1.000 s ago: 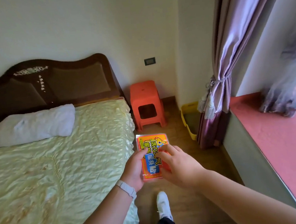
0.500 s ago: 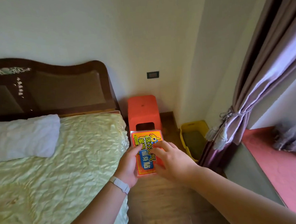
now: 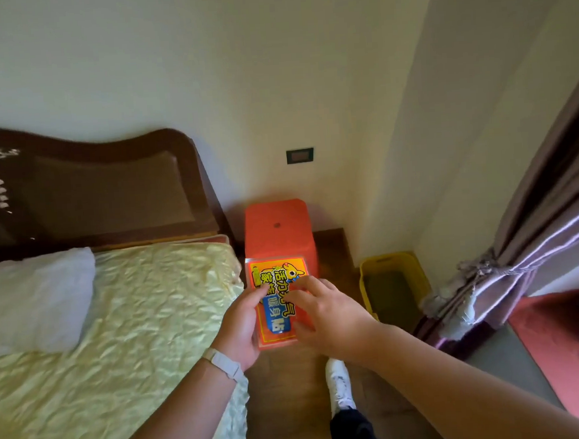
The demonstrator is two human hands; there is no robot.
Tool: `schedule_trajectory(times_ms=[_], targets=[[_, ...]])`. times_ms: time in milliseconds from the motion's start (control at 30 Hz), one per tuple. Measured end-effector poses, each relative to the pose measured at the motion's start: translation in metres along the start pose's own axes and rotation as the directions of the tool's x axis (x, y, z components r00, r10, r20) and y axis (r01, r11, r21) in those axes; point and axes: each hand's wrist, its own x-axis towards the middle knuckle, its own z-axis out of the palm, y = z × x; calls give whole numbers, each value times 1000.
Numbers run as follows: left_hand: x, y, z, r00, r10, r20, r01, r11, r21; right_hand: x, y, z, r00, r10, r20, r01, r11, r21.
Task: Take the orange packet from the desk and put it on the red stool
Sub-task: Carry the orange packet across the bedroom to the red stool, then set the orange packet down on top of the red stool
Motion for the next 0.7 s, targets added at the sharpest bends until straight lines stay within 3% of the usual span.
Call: schedule_trajectory(times_ms=[367, 700], targets=[[145, 91, 90, 998, 20, -53, -21, 1000, -21, 136, 127, -69, 999, -45, -8, 45, 998, 36], [220, 143, 95, 995, 50, -83, -54, 997, -58, 225, 162, -85, 993, -120, -10, 120, 992, 39]])
